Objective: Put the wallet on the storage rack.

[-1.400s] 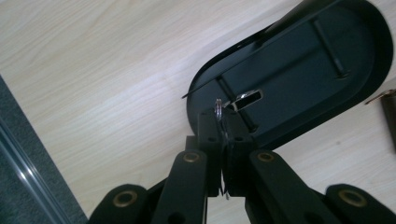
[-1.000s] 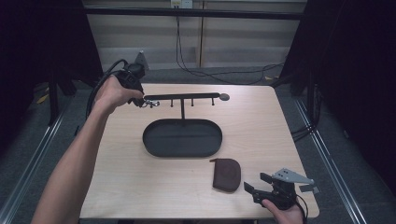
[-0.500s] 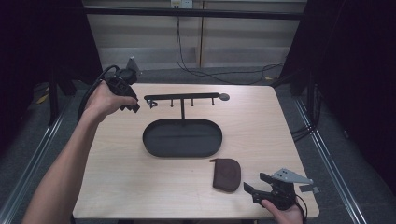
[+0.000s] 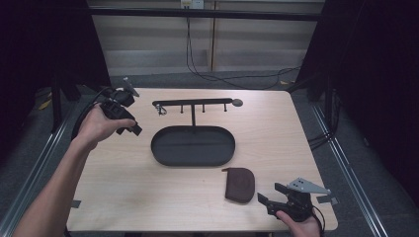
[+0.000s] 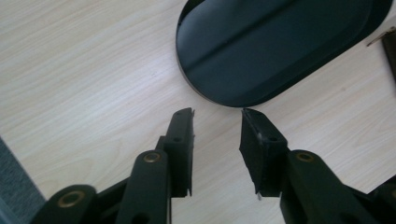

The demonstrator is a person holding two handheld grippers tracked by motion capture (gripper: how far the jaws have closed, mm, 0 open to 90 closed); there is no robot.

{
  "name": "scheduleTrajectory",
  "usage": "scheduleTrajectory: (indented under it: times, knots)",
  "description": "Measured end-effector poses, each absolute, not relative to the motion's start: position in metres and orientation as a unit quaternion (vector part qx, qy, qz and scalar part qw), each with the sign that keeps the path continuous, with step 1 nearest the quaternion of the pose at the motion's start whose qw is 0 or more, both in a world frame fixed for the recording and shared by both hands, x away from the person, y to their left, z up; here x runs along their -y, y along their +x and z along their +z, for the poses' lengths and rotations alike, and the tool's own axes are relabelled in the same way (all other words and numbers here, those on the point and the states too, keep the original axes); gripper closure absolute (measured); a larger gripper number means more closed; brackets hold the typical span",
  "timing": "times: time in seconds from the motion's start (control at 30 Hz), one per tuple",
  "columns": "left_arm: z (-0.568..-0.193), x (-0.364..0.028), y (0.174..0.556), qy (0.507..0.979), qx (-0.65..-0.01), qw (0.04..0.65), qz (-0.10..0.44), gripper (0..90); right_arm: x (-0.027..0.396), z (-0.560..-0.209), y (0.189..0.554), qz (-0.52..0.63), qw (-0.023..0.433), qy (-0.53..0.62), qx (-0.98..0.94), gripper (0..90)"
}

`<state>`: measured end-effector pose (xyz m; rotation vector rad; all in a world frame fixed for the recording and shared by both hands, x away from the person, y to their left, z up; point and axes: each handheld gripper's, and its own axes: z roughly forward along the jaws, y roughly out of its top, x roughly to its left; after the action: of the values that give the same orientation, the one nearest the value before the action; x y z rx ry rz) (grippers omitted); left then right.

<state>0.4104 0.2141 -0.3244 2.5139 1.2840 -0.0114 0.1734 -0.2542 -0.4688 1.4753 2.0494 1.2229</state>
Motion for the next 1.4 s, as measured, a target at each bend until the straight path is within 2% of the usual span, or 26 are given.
scheduleTrajectory:
  times: [0.2,0.5,0.57,0.67,1.1,1.4]
  knots:
    - [-0.341,-0.231,0.386,0.877,-0.441,0.19,0.001,59.5,0.254,-0.469,0.173,0.43,0.167,0.518,-0.72,22.7]
    - [-0.371,-0.249,0.355,0.868,-0.421,0.263,-0.017,47.5,0.254,-0.469,0.176,0.429,0.158,0.519,-0.722,24.2]
    - [-0.382,-0.253,0.347,0.857,-0.435,0.276,-0.01,46.0,0.254,-0.469,0.176,0.429,0.158,0.519,-0.723,24.3]
    - [-0.393,-0.258,0.332,0.857,-0.425,0.292,0.009,43.6,0.254,-0.469,0.176,0.428,0.158,0.52,-0.722,24.2]
    - [-0.425,-0.283,0.264,0.827,-0.431,0.361,0.031,40.8,0.254,-0.47,0.182,0.416,0.137,0.527,-0.728,21.3]
    - [-0.446,-0.274,0.227,0.819,-0.424,0.385,0.037,36.6,0.254,-0.467,0.191,0.401,0.12,0.53,-0.737,21.0]
